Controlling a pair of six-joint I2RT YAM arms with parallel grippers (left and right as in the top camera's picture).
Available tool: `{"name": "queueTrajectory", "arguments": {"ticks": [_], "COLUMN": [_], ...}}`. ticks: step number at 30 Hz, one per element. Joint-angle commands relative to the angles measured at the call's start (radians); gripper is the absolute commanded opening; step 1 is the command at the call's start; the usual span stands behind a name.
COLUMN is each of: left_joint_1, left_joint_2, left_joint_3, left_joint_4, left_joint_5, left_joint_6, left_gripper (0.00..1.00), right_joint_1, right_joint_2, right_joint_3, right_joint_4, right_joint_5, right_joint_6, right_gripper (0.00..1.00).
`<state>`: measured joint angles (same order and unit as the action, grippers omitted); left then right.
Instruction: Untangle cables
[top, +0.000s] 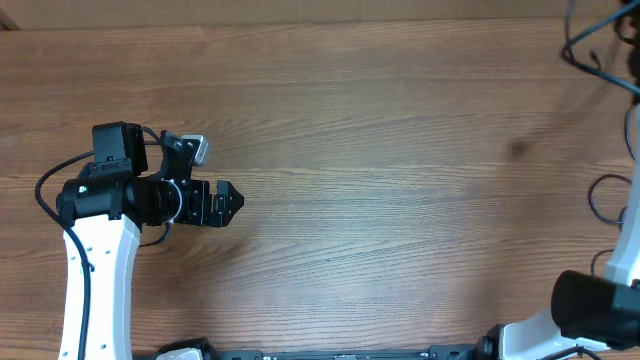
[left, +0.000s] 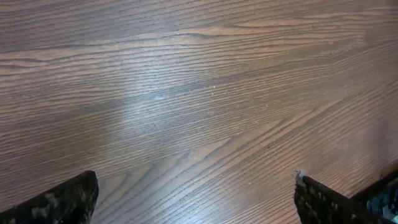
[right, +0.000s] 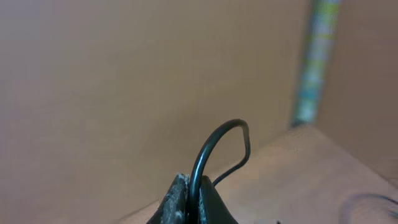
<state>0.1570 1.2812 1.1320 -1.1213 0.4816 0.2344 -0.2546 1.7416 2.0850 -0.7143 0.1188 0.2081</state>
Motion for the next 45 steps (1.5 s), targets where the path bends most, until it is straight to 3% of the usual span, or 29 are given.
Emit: {"name": "queueTrajectory", "arguments": {"ticks": [1, 8, 25, 27, 30, 34, 35, 45], "left_joint_1": [0.0, 0.0, 0.0, 0.0, 0.0, 0.0, 0.0, 0.0], "left_joint_2": [0.002, 0.002, 0.002, 0.002, 0.002, 0.002, 0.002, 0.002], "left_joint_3": [-0.004, -0.004, -0.004, -0.004, -0.004, -0.004, -0.004, -0.004], "left_joint_4": [0.001, 0.001, 0.001, 0.001, 0.001, 0.001, 0.001, 0.0], "left_joint_5": [0.0, 0.0, 0.0, 0.0, 0.0, 0.0, 0.0, 0.001], "left_joint_6": [-0.014, -0.014, -0.014, -0.014, -0.014, -0.014, -0.014, -0.014], "left_gripper": [1.0, 1.0, 1.0, 1.0, 1.0, 1.0, 1.0, 1.0], "right_joint_1": [-0.059, -0.121, -0.122, -0.122, -0.122, -0.122, -0.122, -0.121], "right_joint_2": [0.053, 0.142, 0.33, 0.335, 0.336, 0.336, 0.336, 0.336], "right_joint_3": [0.002, 0.002, -0.004, -0.004, -0.004, -0.004, -0.004, -0.004], "right_joint_4": [-0.033, -0.128, -0.382, -0.4, -0.41, -0.42, -0.425, -0.541], "right_joint_5": [0.035, 0.035, 0.047, 0.069, 0.084, 0.083, 0.083, 0.007], "right_joint_6": [-0.008, -0.008, -0.007, -0.002, 0.0, 0.0, 0.0, 0.0], "right_gripper": [0.04, 0.04, 0.04, 0.13, 0.38, 0.96, 1.0, 1.0]}}
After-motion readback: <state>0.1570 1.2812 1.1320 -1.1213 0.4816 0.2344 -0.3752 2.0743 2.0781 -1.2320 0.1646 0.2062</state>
